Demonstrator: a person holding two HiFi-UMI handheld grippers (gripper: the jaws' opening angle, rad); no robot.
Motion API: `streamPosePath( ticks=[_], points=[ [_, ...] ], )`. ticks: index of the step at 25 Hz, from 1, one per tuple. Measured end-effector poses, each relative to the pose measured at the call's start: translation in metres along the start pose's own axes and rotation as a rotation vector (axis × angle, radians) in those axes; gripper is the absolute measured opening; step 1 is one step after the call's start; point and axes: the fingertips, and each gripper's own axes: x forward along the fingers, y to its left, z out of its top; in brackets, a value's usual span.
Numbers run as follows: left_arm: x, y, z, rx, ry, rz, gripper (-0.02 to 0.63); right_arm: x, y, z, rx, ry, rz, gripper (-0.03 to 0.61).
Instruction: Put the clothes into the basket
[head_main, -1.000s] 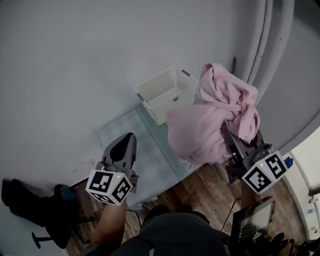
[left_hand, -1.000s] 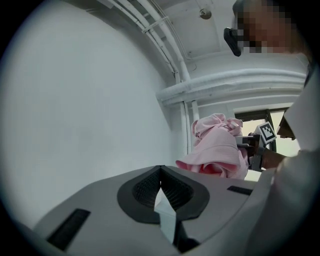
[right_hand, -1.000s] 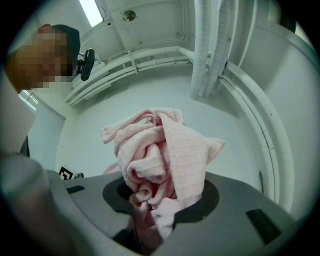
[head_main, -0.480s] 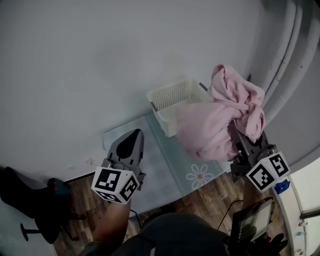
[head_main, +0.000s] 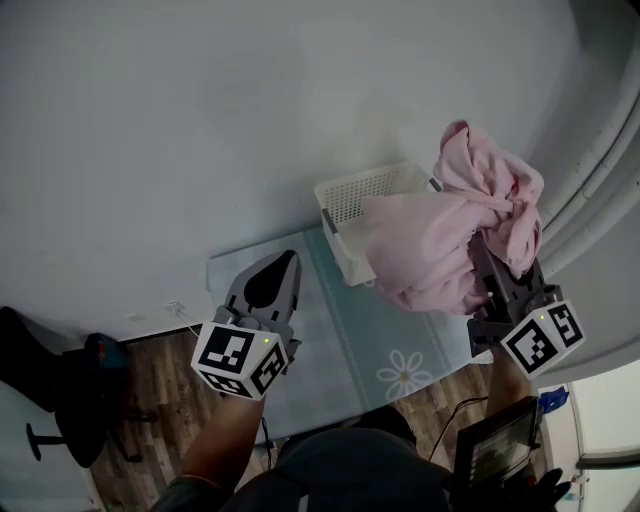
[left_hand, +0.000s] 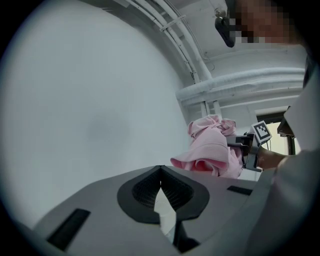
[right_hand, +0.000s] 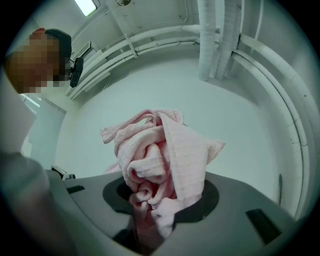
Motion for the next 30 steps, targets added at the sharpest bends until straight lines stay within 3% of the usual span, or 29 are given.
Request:
streamPosePath(
  ticks=[5,20,23,27,30],
  points=[
    [-0.011,0.002,0.000,0.018,0.010,0.047,0.009,0.002,0.001,0.001,0.004,-0.008,0.039,0.173],
    [-0.044,-0.044,0.007,-0.007,-0.009,0.168,0.009,-0.001,-0.004,0.003,-0.004,0.066,0.176,0.173],
    [-0.019,-0.038,-0.006,-0.022,0.015,0.187,0.009,0.029,-0.028,-0.024,0.032,0.118,0.203,0.173],
    [0.052,0.029,-0.036,-0.046,0.074,0.261,0.009,0.135,-0.072,-0.091,0.066,0.224,0.242,0.173],
    [0.074,0.048,-0.049,-0.042,0.108,0.276,0.009,0.167,-0.085,-0.119,0.065,0.282,0.252,0.173]
  ],
)
